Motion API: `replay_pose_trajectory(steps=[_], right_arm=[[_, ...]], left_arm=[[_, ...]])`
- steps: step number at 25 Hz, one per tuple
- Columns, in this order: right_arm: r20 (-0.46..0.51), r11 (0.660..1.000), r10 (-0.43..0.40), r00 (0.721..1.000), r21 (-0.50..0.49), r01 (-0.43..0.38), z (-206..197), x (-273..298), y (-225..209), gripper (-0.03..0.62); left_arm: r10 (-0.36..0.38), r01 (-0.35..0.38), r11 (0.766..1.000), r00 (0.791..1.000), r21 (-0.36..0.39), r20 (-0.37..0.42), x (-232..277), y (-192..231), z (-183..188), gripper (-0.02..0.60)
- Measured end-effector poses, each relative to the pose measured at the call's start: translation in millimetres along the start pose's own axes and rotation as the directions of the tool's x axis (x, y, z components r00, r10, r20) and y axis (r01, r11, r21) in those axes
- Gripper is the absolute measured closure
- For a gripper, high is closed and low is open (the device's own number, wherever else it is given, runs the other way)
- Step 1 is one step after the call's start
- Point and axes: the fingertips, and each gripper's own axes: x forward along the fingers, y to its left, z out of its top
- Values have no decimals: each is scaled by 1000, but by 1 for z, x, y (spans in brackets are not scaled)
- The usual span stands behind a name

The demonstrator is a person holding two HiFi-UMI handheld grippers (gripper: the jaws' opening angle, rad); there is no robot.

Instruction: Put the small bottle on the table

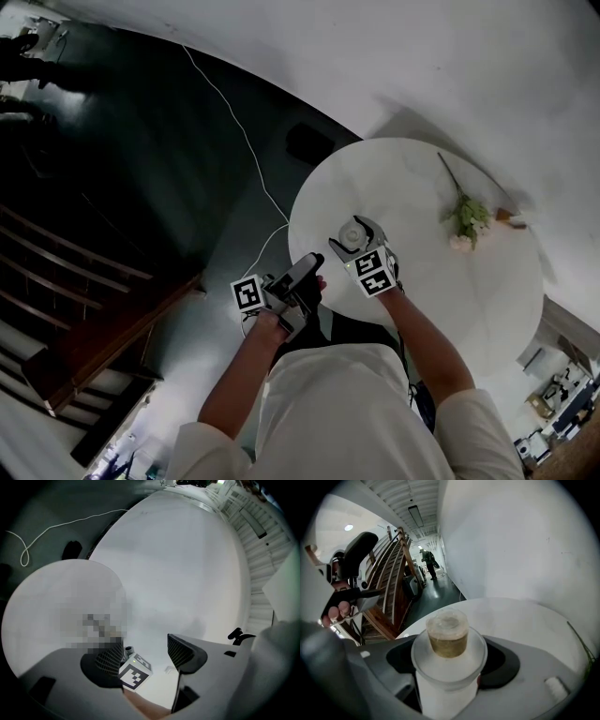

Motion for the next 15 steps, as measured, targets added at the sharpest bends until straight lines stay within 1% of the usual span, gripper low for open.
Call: replay_pose_trajectory(steps=[5,9,15], right_arm=[[9,1000,-8,1000,13,8,-2,3,-2,243],[26,1000,0,1000,16,0,1,5,-3,243],[6,996,-21,1000,-92,21,-7,5,-3,241]], left_arm=[[-44,44,999,999,14,8,1,-10,1,302],[-34,34,999,999,14,9,0,-7,4,302],[-40,39,999,999,38,14,0,-9,5,302]])
